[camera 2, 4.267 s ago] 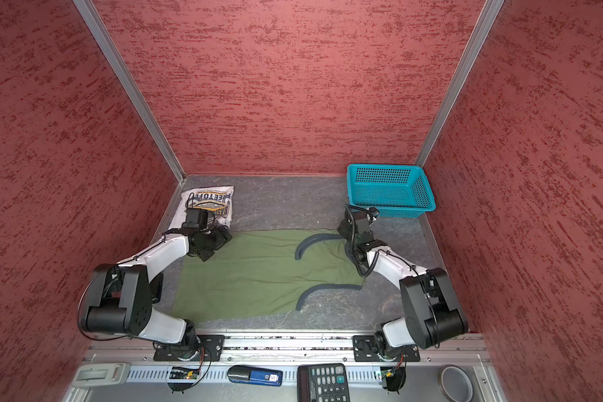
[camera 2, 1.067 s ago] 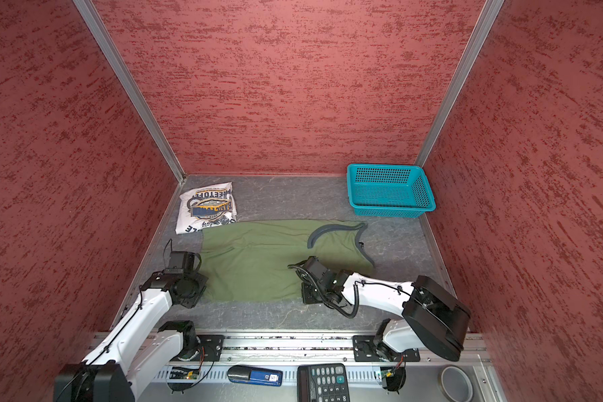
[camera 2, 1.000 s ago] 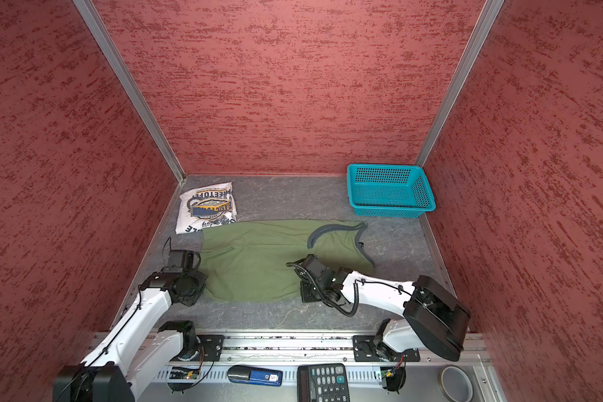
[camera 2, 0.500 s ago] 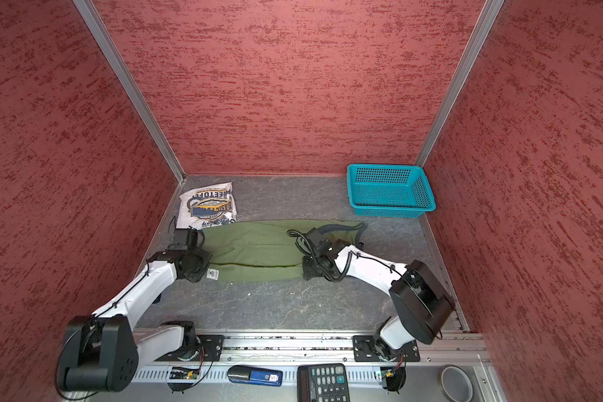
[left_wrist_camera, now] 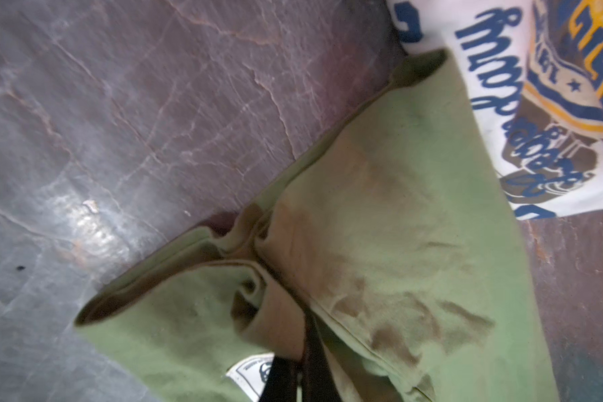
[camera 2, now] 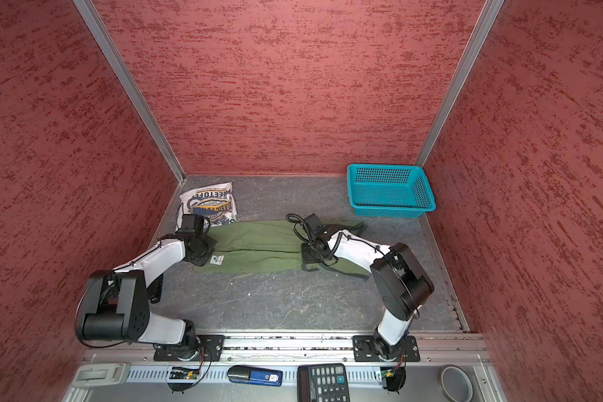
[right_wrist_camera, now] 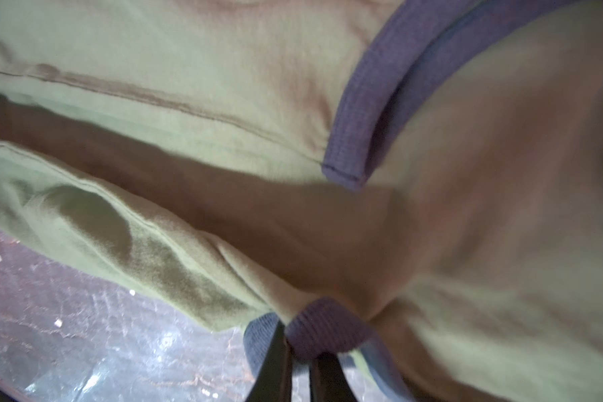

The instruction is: Fold and stack the tank tops

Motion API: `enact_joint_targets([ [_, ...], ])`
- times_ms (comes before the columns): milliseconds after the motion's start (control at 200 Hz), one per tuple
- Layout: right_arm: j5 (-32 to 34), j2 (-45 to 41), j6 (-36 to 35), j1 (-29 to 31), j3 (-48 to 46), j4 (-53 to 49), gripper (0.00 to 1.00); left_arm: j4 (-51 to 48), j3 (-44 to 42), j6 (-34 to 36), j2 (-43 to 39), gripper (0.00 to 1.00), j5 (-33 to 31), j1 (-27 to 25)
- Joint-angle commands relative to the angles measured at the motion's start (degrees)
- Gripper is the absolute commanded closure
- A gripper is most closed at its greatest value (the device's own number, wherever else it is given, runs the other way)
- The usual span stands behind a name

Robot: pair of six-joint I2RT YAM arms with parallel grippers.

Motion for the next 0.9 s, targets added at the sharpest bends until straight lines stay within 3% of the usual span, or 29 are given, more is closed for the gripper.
enact_joint_targets([
  [0, 0.2, 1.7, -1.7, -0.7, 2.7, 1.6, 0.87, 1.9, -0.3, -0.6, 0.0, 1.0, -2.0, 1.4],
  [361, 3.0, 3.7, -2.6, -2.4, 4.3, 4.9, 0.77, 5.9, 0.0, 0.5, 3.6, 0.97, 0.5, 3.4],
  [511, 4.3, 2.6, -2.8, -2.7, 4.2, 4.6, 0.64, 4.7, 0.7, 1.3, 4.2, 0.82, 0.8, 3.8],
  [751, 6.6, -9.6, -2.5, -2.5, -4.0, 1.7, 0.52, -0.6, 1.5, 6.8, -4.7, 0.43, -2.4, 3.9],
  [897, 10.0, -18.5, 1.8, -2.3, -11.7, -2.4, 0.49, -2.8, 1.7, 11.2, -9.3, 0.35, -1.6, 1.3],
])
